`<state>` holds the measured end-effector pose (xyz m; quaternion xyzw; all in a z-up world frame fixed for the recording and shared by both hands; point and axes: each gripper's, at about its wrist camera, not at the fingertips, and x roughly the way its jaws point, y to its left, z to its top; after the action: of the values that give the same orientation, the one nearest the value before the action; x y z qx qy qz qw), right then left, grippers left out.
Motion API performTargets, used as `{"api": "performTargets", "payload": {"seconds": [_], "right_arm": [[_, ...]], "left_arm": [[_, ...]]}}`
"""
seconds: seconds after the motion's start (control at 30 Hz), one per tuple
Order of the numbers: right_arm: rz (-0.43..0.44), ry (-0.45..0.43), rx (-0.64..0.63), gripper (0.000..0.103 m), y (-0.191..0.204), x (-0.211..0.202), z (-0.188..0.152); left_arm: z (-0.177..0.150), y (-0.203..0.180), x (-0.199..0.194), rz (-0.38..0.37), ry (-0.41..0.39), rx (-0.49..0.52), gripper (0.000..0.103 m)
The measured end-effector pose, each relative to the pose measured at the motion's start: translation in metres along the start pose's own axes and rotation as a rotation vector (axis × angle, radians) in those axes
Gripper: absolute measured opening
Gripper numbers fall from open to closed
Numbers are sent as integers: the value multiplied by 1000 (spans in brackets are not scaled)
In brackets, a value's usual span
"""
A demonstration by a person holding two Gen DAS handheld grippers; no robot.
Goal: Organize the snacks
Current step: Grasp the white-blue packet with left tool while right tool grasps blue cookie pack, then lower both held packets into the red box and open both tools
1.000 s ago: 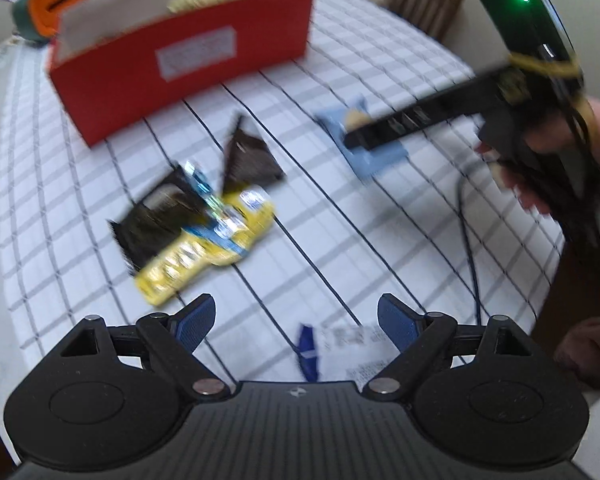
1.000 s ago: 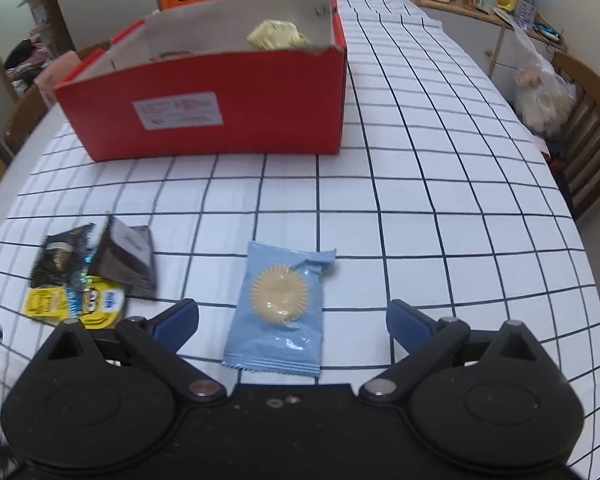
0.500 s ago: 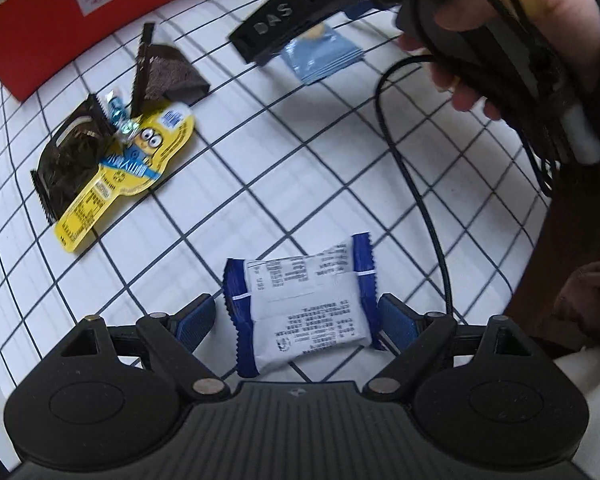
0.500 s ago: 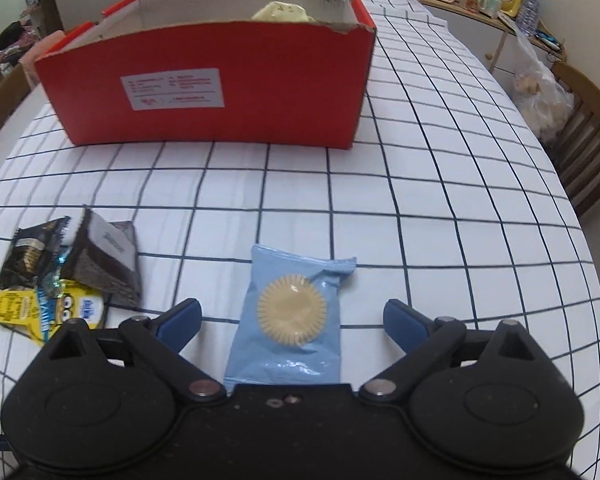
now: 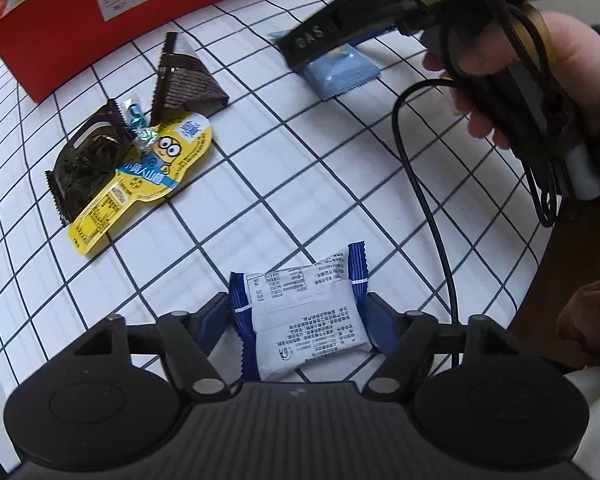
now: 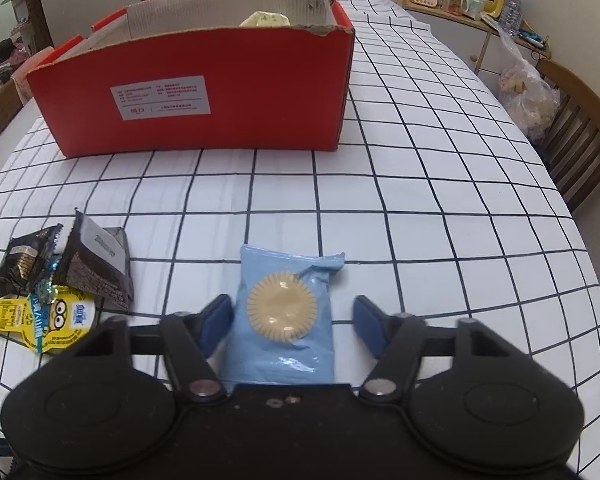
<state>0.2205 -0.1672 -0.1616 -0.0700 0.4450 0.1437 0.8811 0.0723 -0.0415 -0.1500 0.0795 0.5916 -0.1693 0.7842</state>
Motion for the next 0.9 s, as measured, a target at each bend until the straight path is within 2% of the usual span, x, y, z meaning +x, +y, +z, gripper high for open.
{"api": "performTargets", "payload": {"seconds": [0.07, 0.13, 0.2, 0.57, 0.9], "right_arm": [[-1, -6, 2, 49, 0, -1, -1], [5, -10, 16, 47, -2, -1, 0], [7, -11, 26, 47, -3, -2, -1], [58, -26, 62, 46, -10, -26, -5], [142, -54, 43, 46, -11, -71, 5]], "left_arm": [[-1, 4, -1, -9, -7, -15, 68], [-2, 9, -3, -22, -16, -36, 65], [-3, 13, -5, -21, -24, -56, 62], [-5, 37, -10, -38, -54, -176, 59], [5, 53, -40, 7, -169, -239, 59]]}}
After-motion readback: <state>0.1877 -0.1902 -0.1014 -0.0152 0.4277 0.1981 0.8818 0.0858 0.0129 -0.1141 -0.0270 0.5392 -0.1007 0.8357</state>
